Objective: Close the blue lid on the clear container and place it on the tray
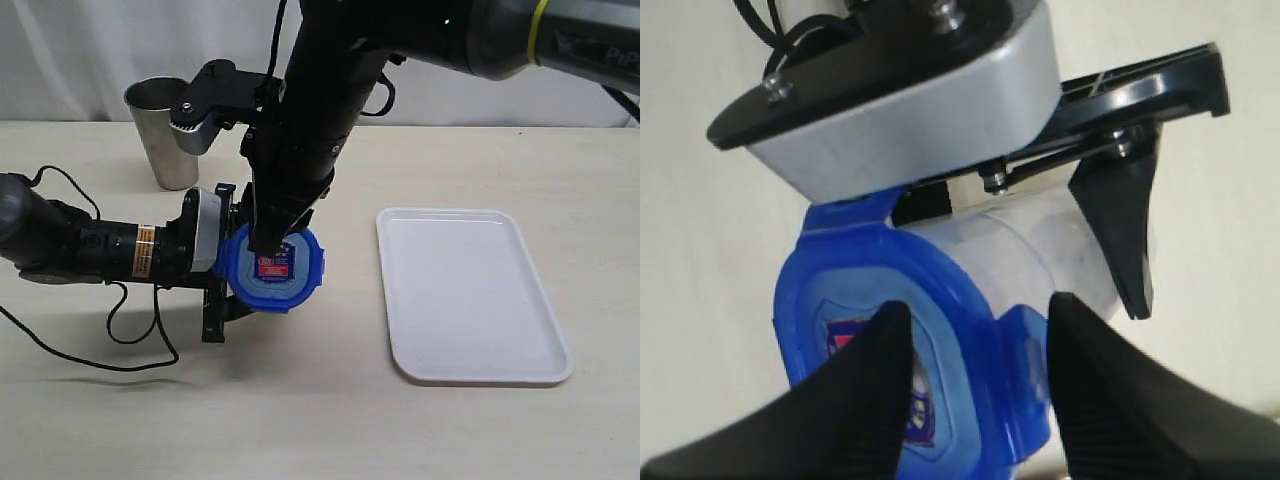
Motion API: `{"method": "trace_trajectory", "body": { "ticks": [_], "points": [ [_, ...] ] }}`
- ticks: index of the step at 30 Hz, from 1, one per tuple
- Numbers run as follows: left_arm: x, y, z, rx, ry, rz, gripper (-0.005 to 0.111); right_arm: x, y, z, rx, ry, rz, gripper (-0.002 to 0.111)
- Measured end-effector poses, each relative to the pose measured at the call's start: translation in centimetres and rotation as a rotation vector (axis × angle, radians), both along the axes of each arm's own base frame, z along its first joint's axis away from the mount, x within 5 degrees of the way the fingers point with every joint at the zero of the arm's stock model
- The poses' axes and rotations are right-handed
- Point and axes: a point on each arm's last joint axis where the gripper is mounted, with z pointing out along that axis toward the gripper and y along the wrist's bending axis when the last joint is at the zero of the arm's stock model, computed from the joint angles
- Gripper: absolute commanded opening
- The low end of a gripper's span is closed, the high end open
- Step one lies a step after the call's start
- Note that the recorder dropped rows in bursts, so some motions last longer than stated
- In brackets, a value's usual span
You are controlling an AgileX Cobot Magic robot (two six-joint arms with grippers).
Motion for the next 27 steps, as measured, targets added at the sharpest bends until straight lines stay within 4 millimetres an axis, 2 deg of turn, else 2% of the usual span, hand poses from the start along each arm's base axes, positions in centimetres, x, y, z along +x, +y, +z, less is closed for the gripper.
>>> {"method": "trace_trajectory", "body": {
  "ticks": [4,9,12,19,27],
  "points": [
    [0.1,-0.1,0.5,-0.06,0.041,0.025,0.0,0.0,-0.3,2.0,0.013,-0.048,0.0,0.042],
    [0.3,-0.1,0.6,-0.08,0.061,0.051,0.0,-0.5,-0.9,4.7,0.048,-0.088,-0.003,0.057],
    [0.3,-0.1,0.6,-0.082,0.066,0.055,0.0,-0.7,-1.0,5.1,0.055,-0.093,-0.008,0.057],
    [0.3,-0.1,0.6,-0.083,0.068,0.055,0.0,-0.6,-0.9,4.8,0.051,-0.084,-0.016,0.051],
    [0.2,-0.1,0.5,-0.066,0.065,0.044,0.0,0.7,0.1,1.1,-0.013,-0.027,-0.002,0.049]
  ]
}}
